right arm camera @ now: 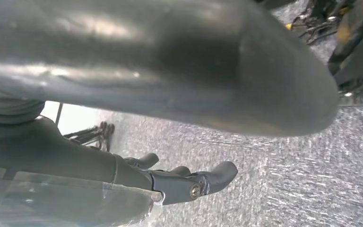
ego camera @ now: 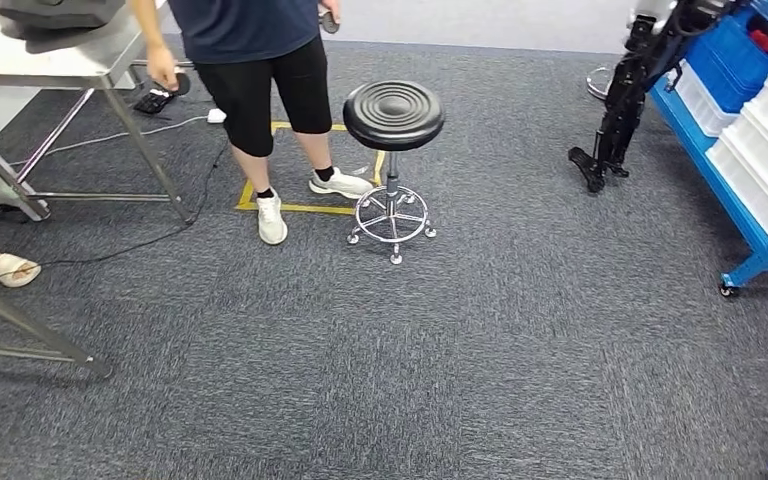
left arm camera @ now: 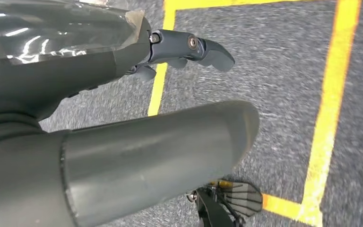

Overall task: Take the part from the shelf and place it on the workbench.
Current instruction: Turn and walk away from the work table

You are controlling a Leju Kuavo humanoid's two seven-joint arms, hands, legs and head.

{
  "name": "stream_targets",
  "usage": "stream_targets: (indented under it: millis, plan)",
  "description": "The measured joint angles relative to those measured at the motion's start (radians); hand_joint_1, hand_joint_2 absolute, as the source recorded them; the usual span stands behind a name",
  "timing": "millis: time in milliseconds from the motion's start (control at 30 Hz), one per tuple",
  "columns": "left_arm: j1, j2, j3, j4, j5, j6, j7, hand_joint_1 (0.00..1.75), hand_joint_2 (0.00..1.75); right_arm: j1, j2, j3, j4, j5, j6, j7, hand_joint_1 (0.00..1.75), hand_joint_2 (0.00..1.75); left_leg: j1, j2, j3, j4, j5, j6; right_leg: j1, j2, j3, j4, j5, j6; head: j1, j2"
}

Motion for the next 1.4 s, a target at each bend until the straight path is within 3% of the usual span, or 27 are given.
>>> stream_targets:
  millis: [33,100,167,233,300,333,367,400,467,533,567,600,633,700,767,833,867,900,967,1000,1067,1133,1167,1233,1300,1367,1400]
  plan:
    - [-0.001,0.001,-0.004,0.000,-0.002,-0.001,0.001,0.00,0.00,0.000,0.000,0.000,0.000,0.001,0.001,0.000,0.00,0.00,-0.002,0.008,0.003,0.000,-0.003,-0.006,0.003,-0.003,0.007,-0.014,0.004,-0.007,-0.001,0.000]
    - [-0.006,0.001,-0.009,0.001,-0.006,-0.001,0.003,0.00,0.00,0.002,0.000,0.002,0.001,0.005,0.002,0.000,0.00,0.00,0.003,0.019,0.010,-0.002,-0.006,-0.017,0.005,0.018,0.004,-0.015,0.008,-0.023,-0.003,0.000]
    - [-0.009,-0.001,-0.012,0.000,-0.010,-0.002,0.004,0.00,0.00,0.003,-0.002,0.003,0.002,0.010,0.004,0.000,0.00,0.00,0.009,-0.013,0.005,0.023,-0.030,-0.026,0.001,0.037,0.005,-0.019,0.011,-0.037,-0.007,0.000]
    - [-0.008,-0.002,-0.015,0.000,-0.014,-0.003,0.004,0.00,0.00,0.001,-0.004,0.004,0.002,0.012,0.005,-0.001,0.00,0.00,0.011,-0.069,-0.042,0.125,-0.091,-0.030,0.000,0.055,0.006,-0.021,0.012,-0.049,-0.011,0.000]
    - [-0.005,-0.001,-0.022,0.001,-0.016,-0.004,0.004,0.00,0.00,0.000,-0.006,0.004,0.002,0.013,0.005,-0.002,0.00,0.00,0.011,-0.090,-0.107,0.250,-0.144,-0.029,0.005,0.076,0.003,-0.020,0.013,-0.056,-0.012,0.000]
    - [-0.004,-0.001,-0.024,0.001,-0.016,-0.004,0.005,0.00,0.00,0.001,-0.006,0.004,0.002,0.013,0.005,-0.002,0.00,0.00,0.011,-0.093,-0.126,0.279,-0.146,-0.027,0.007,0.087,0.003,-0.020,0.014,-0.057,-0.012,0.000]
    - [-0.003,-0.001,-0.026,0.001,-0.016,-0.004,0.005,0.00,0.00,0.001,-0.006,0.005,0.002,0.013,0.005,-0.002,0.00,0.00,0.011,-0.096,-0.130,0.276,-0.129,-0.024,0.009,0.101,0.004,-0.020,0.014,-0.058,-0.012,0.000]
    - [-0.003,-0.001,-0.027,0.001,-0.016,-0.004,0.005,0.00,0.00,0.002,-0.006,0.005,0.002,0.013,0.005,-0.002,0.00,0.00,0.010,-0.100,-0.116,0.238,-0.095,-0.020,0.011,0.114,0.005,-0.020,0.014,-0.058,-0.012,0.000]
    - [-0.003,0.000,-0.027,0.002,-0.016,-0.004,0.005,0.00,0.00,0.001,-0.006,0.007,0.002,0.013,0.006,-0.002,0.00,0.00,0.010,-0.139,-0.059,0.106,-0.021,-0.009,0.013,0.138,0.008,-0.019,0.014,-0.056,-0.012,0.000]
    - [-0.004,0.001,-0.028,0.002,-0.017,-0.004,0.005,0.00,0.00,-0.001,-0.005,0.008,0.002,0.013,0.006,-0.004,0.00,0.00,0.008,-0.178,-0.025,0.024,0.005,-0.002,0.016,0.158,0.005,-0.017,0.017,-0.049,-0.011,0.000]
    - [-0.004,0.002,-0.029,0.003,-0.017,-0.003,0.005,0.00,0.00,-0.001,-0.005,0.008,0.002,0.013,0.007,-0.006,0.00,0.00,0.005,-0.182,-0.021,0.012,0.005,0.001,0.015,0.169,0.001,-0.018,0.019,-0.043,-0.010,0.000]
    - [-0.005,0.002,-0.030,0.003,-0.017,-0.003,0.005,0.00,0.00,0.000,-0.005,0.008,0.002,0.014,0.007,-0.007,0.00,0.00,0.001,-0.169,-0.019,0.007,0.007,0.004,0.012,0.181,-0.005,-0.020,0.023,-0.035,-0.010,0.000]
    - [-0.005,0.002,-0.031,0.002,-0.018,-0.002,0.005,0.00,0.00,0.001,-0.006,0.009,0.003,0.014,0.008,-0.009,0.00,0.00,0.000,-0.154,-0.017,0.002,0.012,0.010,0.009,0.182,-0.011,-0.018,0.024,-0.028,-0.010,0.000]
    - [-0.005,0.003,-0.034,0.002,-0.018,0.000,0.004,0.00,0.00,0.001,-0.005,0.009,0.003,0.015,0.009,-0.009,0.00,0.00,0.002,-0.129,-0.006,-0.013,0.021,0.022,0.011,0.140,-0.036,0.022,0.003,-0.027,-0.008,0.000]
    - [-0.003,0.004,-0.036,0.003,-0.019,0.001,0.004,0.00,0.00,-0.001,-0.004,0.010,0.003,0.015,0.010,-0.009,0.00,0.00,0.000,-0.102,-0.001,-0.018,0.024,0.028,0.011,0.087,-0.090,0.131,-0.051,-0.032,-0.006,0.000]
    - [-0.002,0.004,-0.036,0.003,-0.019,0.002,0.004,0.00,0.00,-0.002,-0.003,0.010,0.003,0.015,0.010,-0.008,0.00,0.00,-0.002,-0.072,-0.001,-0.017,0.023,0.028,0.007,0.071,-0.145,0.241,-0.090,-0.027,-0.005,0.000]
    - [-0.002,0.004,-0.037,0.003,-0.019,0.002,0.004,0.00,0.00,-0.001,-0.003,0.010,0.003,0.015,0.010,-0.008,0.00,0.00,-0.002,-0.058,-0.001,-0.017,0.022,0.027,0.004,0.068,-0.151,0.254,-0.089,-0.019,-0.005,0.000]
    - [-0.002,0.004,-0.037,0.003,-0.020,0.002,0.003,0.00,0.00,0.000,-0.003,0.010,0.003,0.015,0.010,-0.008,0.00,0.00,-0.002,-0.046,0.000,-0.017,0.020,0.025,0.001,0.064,-0.138,0.230,-0.074,-0.008,-0.005,0.000]
    - [-0.003,0.003,-0.039,0.003,-0.021,0.002,0.002,0.00,0.00,0.000,-0.004,0.010,0.003,0.015,0.010,-0.008,0.00,0.00,-0.001,-0.025,0.006,-0.016,0.015,0.017,-0.003,0.036,-0.065,0.097,-0.024,0.009,-0.004,0.000]
    - [-0.004,0.003,-0.040,0.003,-0.023,0.002,0.000,0.00,0.00,-0.001,-0.003,0.010,0.003,0.015,0.009,-0.007,0.00,0.00,-0.004,-0.017,0.009,-0.015,0.011,0.012,-0.003,0.016,-0.031,0.036,-0.004,0.012,-0.004,0.000]
    - [-0.004,0.005,-0.043,0.003,-0.026,0.002,-0.002,0.00,0.00,-0.004,-0.002,0.010,0.003,0.015,0.009,-0.006,0.00,0.00,-0.008,-0.003,0.013,-0.014,0.002,0.000,0.000,-0.009,0.002,-0.022,0.016,0.002,-0.005,0.000]
    - [-0.008,0.004,-0.045,0.002,-0.027,0.002,-0.002,0.00,0.00,-0.004,-0.001,0.010,0.004,0.015,0.009,-0.003,0.00,0.00,-0.007,0.011,0.018,-0.016,-0.003,-0.009,0.005,0.007,0.001,-0.022,0.019,-0.014,-0.006,0.000]
    - [-0.010,0.004,-0.047,0.002,-0.028,0.002,-0.002,0.00,0.00,-0.004,-0.001,0.010,0.004,0.015,0.009,-0.002,0.00,0.00,-0.004,0.009,0.022,-0.014,-0.008,-0.016,0.002,0.020,0.001,-0.023,0.019,-0.024,-0.007,0.000]
    - [-0.012,0.002,-0.050,0.001,-0.028,0.002,-0.002,0.00,0.00,-0.004,0.000,0.010,0.004,0.015,0.009,0.000,0.00,0.00,0.002,-0.024,0.017,0.009,-0.031,-0.027,-0.004,0.037,0.004,-0.027,0.023,-0.035,-0.010,0.000]
    - [-0.011,0.001,-0.053,0.001,-0.029,0.002,-0.002,0.00,0.00,-0.005,0.000,0.010,0.004,0.015,0.009,0.000,0.00,0.00,0.003,-0.073,-0.028,0.106,-0.091,-0.030,-0.004,0.051,0.002,-0.028,0.025,-0.046,-0.013,0.000]
    - [-0.008,0.001,-0.053,0.001,-0.029,0.002,-0.001,0.00,0.00,-0.005,-0.001,0.010,0.004,0.015,0.009,0.001,0.00,0.00,0.003,-0.092,-0.094,0.236,-0.150,-0.029,0.001,0.071,-0.002,-0.027,0.028,-0.055,-0.013,0.000]
    - [-0.006,0.001,-0.054,0.002,-0.029,0.002,-0.001,0.00,0.00,-0.005,-0.001,0.010,0.004,0.015,0.009,0.001,0.00,0.00,0.004,-0.094,-0.115,0.273,-0.156,-0.027,0.003,0.081,-0.002,-0.027,0.028,-0.056,-0.013,0.000]
